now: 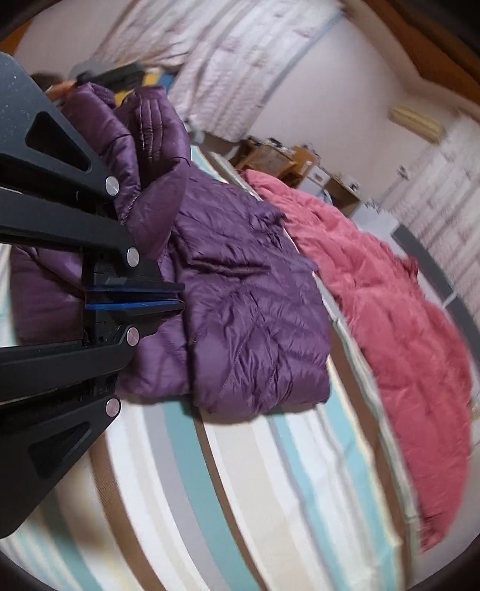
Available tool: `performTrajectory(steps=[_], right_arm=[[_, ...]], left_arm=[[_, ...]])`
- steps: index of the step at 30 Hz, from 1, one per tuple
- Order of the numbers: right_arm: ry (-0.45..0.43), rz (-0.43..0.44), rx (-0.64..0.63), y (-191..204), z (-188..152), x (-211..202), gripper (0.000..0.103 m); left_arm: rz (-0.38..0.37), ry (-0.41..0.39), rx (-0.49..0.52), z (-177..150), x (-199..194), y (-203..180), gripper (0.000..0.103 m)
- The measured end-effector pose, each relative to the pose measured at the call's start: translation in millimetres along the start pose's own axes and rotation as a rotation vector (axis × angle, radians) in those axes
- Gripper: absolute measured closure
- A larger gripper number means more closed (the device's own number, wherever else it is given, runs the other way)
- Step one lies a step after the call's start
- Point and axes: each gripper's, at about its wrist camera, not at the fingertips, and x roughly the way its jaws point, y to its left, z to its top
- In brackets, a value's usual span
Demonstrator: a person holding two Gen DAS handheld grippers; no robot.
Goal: Fold large clothes
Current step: 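Lift the hem with both grippers and fold it up toward the collar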
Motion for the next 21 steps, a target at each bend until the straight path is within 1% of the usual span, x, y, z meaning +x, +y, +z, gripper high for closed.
performTrajectory(steps=[2,3,4,5,6,7,8,10,12,14,15,16,18,21], right_arm=[[-0.002,0.024,0.056,-9.2,4.5,9.0,0.097],[-0.008,0.035,0.076,-13.2,6.4,12.1,0.094],[-0.017,0.036,0.102,-17.8,8.1,14.2,0.086],[-0.028,0.044,0.124,-21.4,9.0,14.8,0.074],[-0.047,0.054,0.154,-26.5,9.8,14.1,0.067],[-0.059,0.052,0.164,-29.3,10.1,13.4,0.056],[-0.076,0.055,0.169,-32.1,10.8,11.9,0.049],[-0.107,0.072,0.172,-36.6,11.8,7.9,0.047],[-0.113,0.075,0.159,-38.2,12.4,6.9,0.047],[-0.101,0.057,0.124,-35.4,12.9,7.5,0.047],[-0.091,0.036,0.081,-31.3,12.2,8.5,0.047],[-0.084,0.025,0.052,-28.7,10.6,9.8,0.047],[-0.07,0.001,-0.006,-23.8,10.1,13.6,0.047],[-0.073,-0.063,-0.087,-16.5,11.0,20.3,0.047]], left_arm=[[-0.002,0.009,-0.018,4.9,11.2,4.3,0.092],[-0.001,0.011,-0.03,6.8,16.3,6.8,0.091],[-0.003,0.009,-0.043,8.6,19.2,9.3,0.088],[-0.007,0.004,-0.054,9.4,20.5,10.8,0.087],[-0.018,-0.008,-0.069,10.5,21.4,13.3,0.082],[-0.035,-0.02,-0.084,11.6,22.1,15.8,0.076],[-0.053,-0.031,-0.096,12.6,22.8,17.5,0.072],[-0.085,-0.057,-0.114,12.0,22.7,20.8,0.06],[-0.109,-0.084,-0.128,11.1,21.3,22.5,0.052],[-0.137,-0.12,-0.147,10.5,17.7,25.4,0.045],[-0.138,-0.144,-0.155,10.5,14.7,27.4,0.039],[-0.137,-0.17,-0.161,10.7,11.3,29.6,0.029],[-0.143,-0.206,-0.167,12.9,6.9,32.9,0.024],[-0.17,-0.209,-0.143,16.3,6.9,31.4,0.022]])
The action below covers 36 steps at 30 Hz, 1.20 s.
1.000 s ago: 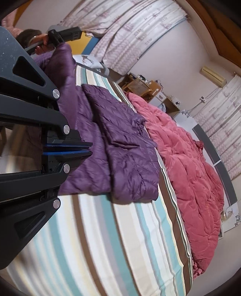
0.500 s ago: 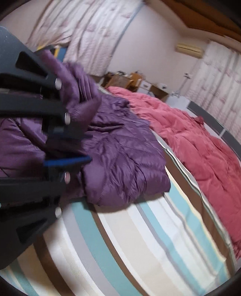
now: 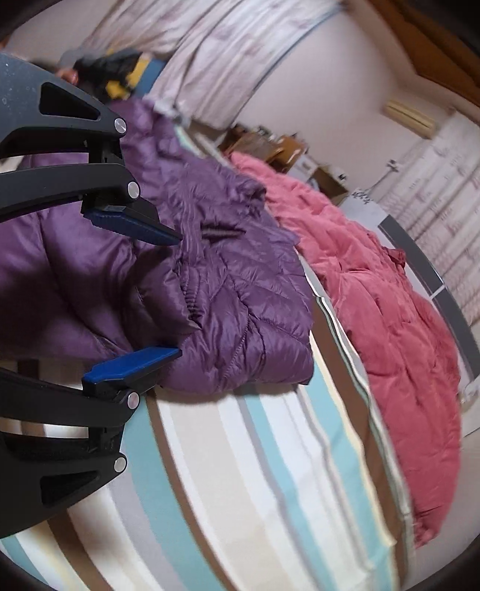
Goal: Fold large clothes
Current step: 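Lift the hem with both grippers and fold it up toward the collar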
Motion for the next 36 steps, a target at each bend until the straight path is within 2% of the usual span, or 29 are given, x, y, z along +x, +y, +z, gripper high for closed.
performTrajectory(steps=[4,5,7,11,12,13,14,16,19,22,27,30,36], right_arm=[[0.002,-0.065,-0.116,9.2,0.6,10.0,0.049],[0.005,-0.081,-0.154,12.7,1.0,13.3,0.06],[0.016,-0.109,-0.217,19.4,0.2,17.8,0.065],[0.017,-0.113,-0.242,21.1,0.8,21.4,0.076],[0.017,-0.111,-0.237,20.6,1.6,22.1,0.077],[0.016,-0.106,-0.231,19.1,1.7,21.8,0.08],[0.013,-0.102,-0.227,18.3,1.9,20.3,0.083],[-0.003,-0.102,-0.227,21.2,1.8,15.5,0.085],[-0.051,-0.087,-0.211,25.9,7.8,-1.4,0.086],[-0.094,-0.058,-0.201,31.0,21.5,-18.2,0.086],[-0.117,-0.052,-0.211,49.6,44.9,-22.2,0.088],[-0.127,-0.063,-0.21,59.1,63.3,-13.5,0.089],[-0.127,-0.104,-0.189,68.9,98.5,23.9,0.089]], left_arm=[[-0.016,-0.005,0.062,1.5,3.2,-8.2,0.015],[-0.019,-0.007,0.072,1.3,3.8,-9.9,0.015],[-0.02,-0.007,0.095,1.5,5.3,-12.4,0.012],[0.049,0.032,0.128,2.5,20.4,-14.2,0.015],[0.062,0.043,0.13,2.5,24.3,-14.4,0.027],[0.073,0.057,0.134,2.8,27.7,-14.7,0.042],[0.092,0.074,0.138,3.4,31.6,-15.6,0.05],[0.122,0.096,0.15,3.3,33.7,-17.3,0.08],[0.128,0.075,0.143,7.9,22.1,-20.9,0.089],[0.117,0.033,0.143,19.3,6.7,-28.4,0.091],[0.127,-0.018,0.194,44.2,-1.5,-49.1,0.093],[0.164,-0.031,0.201,59.0,6.9,-52.7,0.093],[0.245,-0.051,0.15,85.0,39.8,-46.7,0.094]])
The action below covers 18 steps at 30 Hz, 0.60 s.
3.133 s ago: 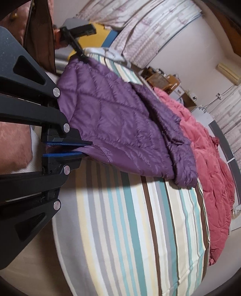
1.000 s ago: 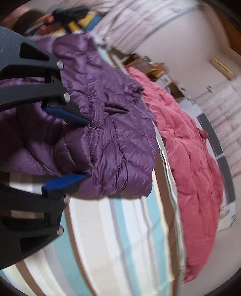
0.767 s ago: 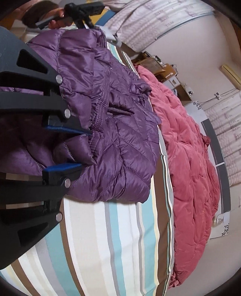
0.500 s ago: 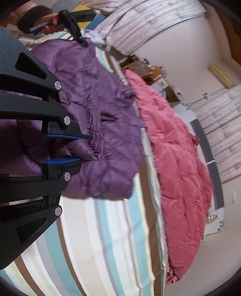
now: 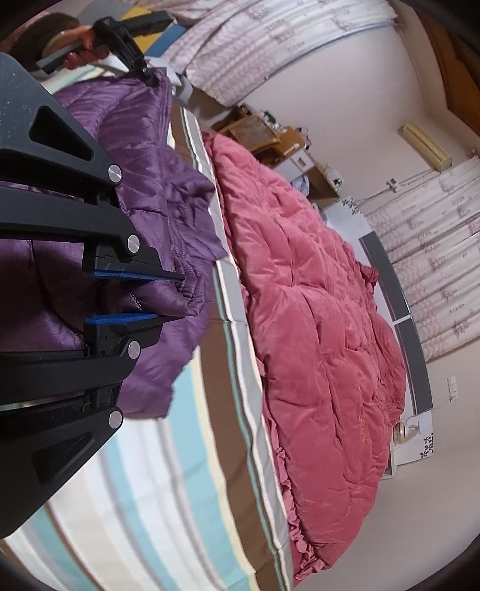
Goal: Fold large clothes
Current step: 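Lift the hem with both grippers and fold it up toward the collar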
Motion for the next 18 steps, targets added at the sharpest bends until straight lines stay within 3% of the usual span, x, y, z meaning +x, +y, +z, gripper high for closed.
performTrajectory(steps=[9,18], right_arm=[[0.042,-0.088,0.014,-0.1,18.2,80.1,0.089],[0.09,-0.196,-0.059,-1.5,5.4,139.3,0.088]], left_arm=[[0.164,0.017,-0.055,6.6,61.9,8.4,0.094],[0.276,0.05,-0.036,-10.5,109.4,18.4,0.093]])
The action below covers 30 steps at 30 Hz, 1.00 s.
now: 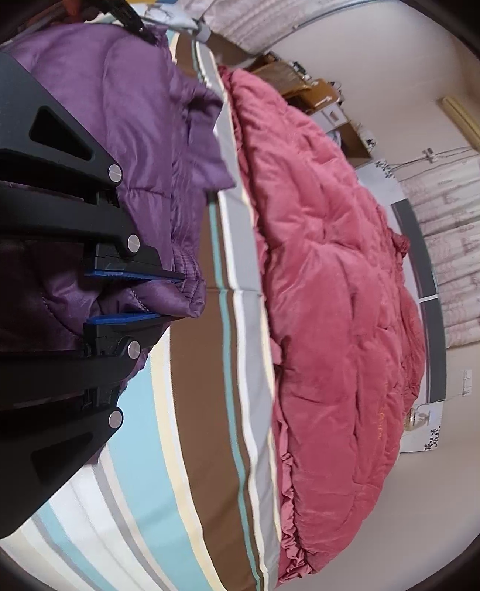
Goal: Fold large clothes
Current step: 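Lift the hem with both grippers and fold it up toward the collar, then release the hem with both grippers and press the folded jacket flat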
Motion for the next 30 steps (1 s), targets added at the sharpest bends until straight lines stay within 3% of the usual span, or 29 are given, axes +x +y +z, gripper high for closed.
performTrajectory(steps=[5,18,21,24,27,30], right_arm=[[0.007,-0.042,-0.023,2.6,-15.1,21.4,0.088],[0.009,-0.111,-0.065,11.5,-18.5,30.3,0.088],[0.006,-0.134,-0.079,14.3,-19.1,29.4,0.086],[0.004,-0.157,-0.094,17.0,-19.3,29.3,0.083],[0.001,-0.157,-0.093,16.2,-19.1,28.8,0.083],[0.001,-0.156,-0.092,16.7,-18.9,28.5,0.083]], left_arm=[[-0.007,0.013,-0.036,-12.5,17.3,8.1,0.089],[-0.015,0.024,-0.047,-17.3,22.3,9.9,0.085],[0.008,0.006,-0.033,-16.3,10.2,6.4,0.079],[0.029,-0.07,-0.015,-19.3,-24.6,-2.2,0.061],[-0.008,-0.148,0.021,-27.0,-67.8,-26.9,0.061],[-0.052,-0.164,0.103,-32.2,-87.8,-61.2,0.061]])
